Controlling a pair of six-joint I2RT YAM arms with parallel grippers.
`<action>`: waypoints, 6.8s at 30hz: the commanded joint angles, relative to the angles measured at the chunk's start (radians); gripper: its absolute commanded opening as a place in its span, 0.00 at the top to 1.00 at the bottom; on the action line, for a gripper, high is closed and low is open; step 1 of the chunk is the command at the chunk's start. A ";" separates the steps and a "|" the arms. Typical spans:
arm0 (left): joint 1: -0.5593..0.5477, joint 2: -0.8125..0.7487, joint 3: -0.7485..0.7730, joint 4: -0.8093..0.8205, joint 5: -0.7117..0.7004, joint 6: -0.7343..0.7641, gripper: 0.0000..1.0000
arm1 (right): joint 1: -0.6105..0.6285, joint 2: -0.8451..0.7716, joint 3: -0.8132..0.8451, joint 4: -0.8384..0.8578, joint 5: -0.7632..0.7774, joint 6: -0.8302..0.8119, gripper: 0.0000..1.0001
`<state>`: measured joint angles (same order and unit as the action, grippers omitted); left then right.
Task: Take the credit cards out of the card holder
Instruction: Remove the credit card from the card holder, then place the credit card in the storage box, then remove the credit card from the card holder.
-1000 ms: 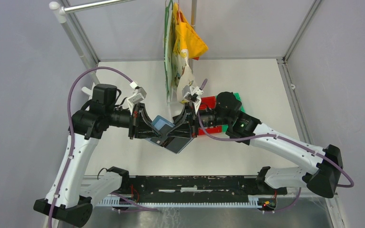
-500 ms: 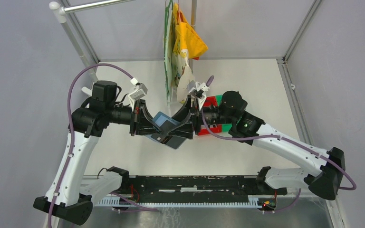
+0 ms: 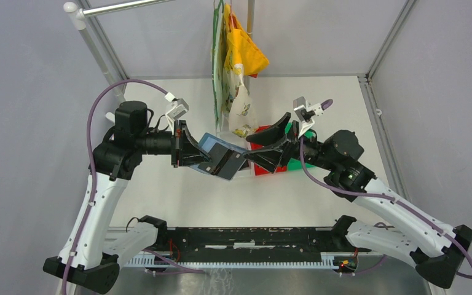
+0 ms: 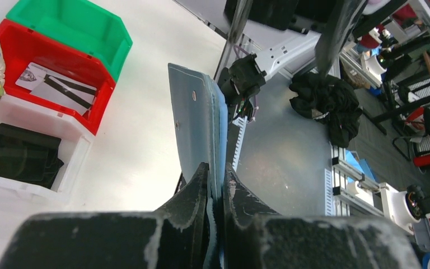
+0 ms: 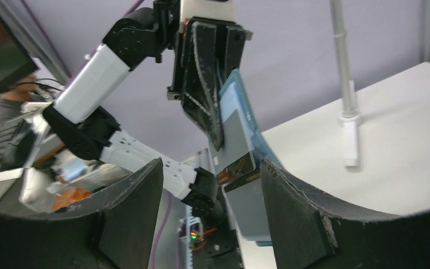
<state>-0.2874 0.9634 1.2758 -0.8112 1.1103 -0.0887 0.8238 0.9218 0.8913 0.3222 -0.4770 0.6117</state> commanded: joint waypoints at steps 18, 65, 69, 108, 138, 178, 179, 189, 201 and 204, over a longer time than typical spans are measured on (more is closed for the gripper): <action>0.000 -0.012 -0.011 0.208 0.036 -0.202 0.98 | 0.008 0.183 -0.232 0.671 -0.152 0.436 0.33; -0.001 0.023 0.043 0.103 0.121 -0.128 0.98 | 0.030 0.221 -0.261 0.752 -0.107 0.460 1.00; 0.000 0.031 0.062 0.050 0.091 -0.075 0.98 | 0.000 0.159 -0.314 0.699 -0.123 0.432 1.00; -0.001 -0.008 0.110 -0.100 -0.171 0.185 0.98 | -0.022 0.761 0.192 -0.367 0.326 -0.320 1.00; 0.000 -0.011 0.141 -0.040 -0.087 0.116 0.98 | 0.031 0.382 -0.007 -0.260 0.408 -0.274 0.24; 0.000 -0.081 0.027 0.423 -0.015 -0.427 0.98 | 0.090 0.282 -0.224 0.945 0.068 0.477 0.33; -0.001 -0.084 0.027 0.415 -0.019 -0.420 0.98 | 0.090 0.276 -0.228 0.931 0.065 0.473 0.41; 0.000 -0.045 0.107 0.084 -0.202 -0.038 0.12 | 0.090 0.091 -0.142 0.232 0.079 0.061 1.00; 0.000 -0.049 0.121 -0.055 -0.093 0.299 0.10 | 0.110 0.254 0.224 -0.720 -0.010 -0.489 1.00; -0.002 -0.043 0.068 -0.157 -0.064 0.430 0.12 | 0.139 0.297 0.287 -0.790 -0.010 -0.545 1.00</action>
<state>-0.2886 0.9157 1.3880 -0.8345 0.9676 0.1074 0.9298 1.1866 1.0748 -0.2874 -0.4545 0.2188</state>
